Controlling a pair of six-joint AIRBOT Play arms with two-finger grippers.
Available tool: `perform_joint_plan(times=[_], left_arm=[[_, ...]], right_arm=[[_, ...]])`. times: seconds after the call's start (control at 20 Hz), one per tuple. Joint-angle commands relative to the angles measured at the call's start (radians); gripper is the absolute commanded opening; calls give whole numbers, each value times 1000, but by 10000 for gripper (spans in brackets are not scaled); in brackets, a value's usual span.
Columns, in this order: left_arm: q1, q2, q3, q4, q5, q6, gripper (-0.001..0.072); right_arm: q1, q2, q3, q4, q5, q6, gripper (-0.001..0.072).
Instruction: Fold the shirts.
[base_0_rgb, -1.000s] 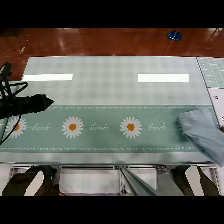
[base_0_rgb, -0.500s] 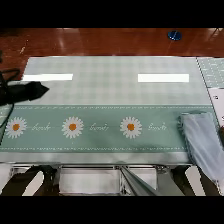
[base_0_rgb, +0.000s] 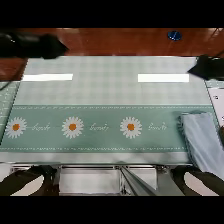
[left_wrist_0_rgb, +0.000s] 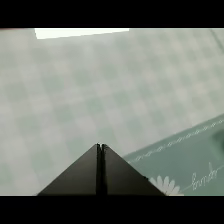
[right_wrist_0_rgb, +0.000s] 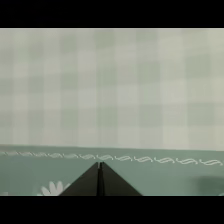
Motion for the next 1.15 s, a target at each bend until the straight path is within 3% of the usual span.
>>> perform_joint_plan(times=[0.0,0.1,0.25,1.1], left_arm=[[-113,-47,-154,323,11,-119,18],[-53,-68,-252,349,8,-211,18],[-2,-71,-278,285,-13,-209,18],[-2,-73,-279,285,-3,-209,18]], right_arm=[[309,-161,-24,-363,-9,145,20],[313,-231,-37,-371,8,192,20],[314,-240,-37,-371,-27,192,20],[314,-234,-37,-374,-27,191,20]])
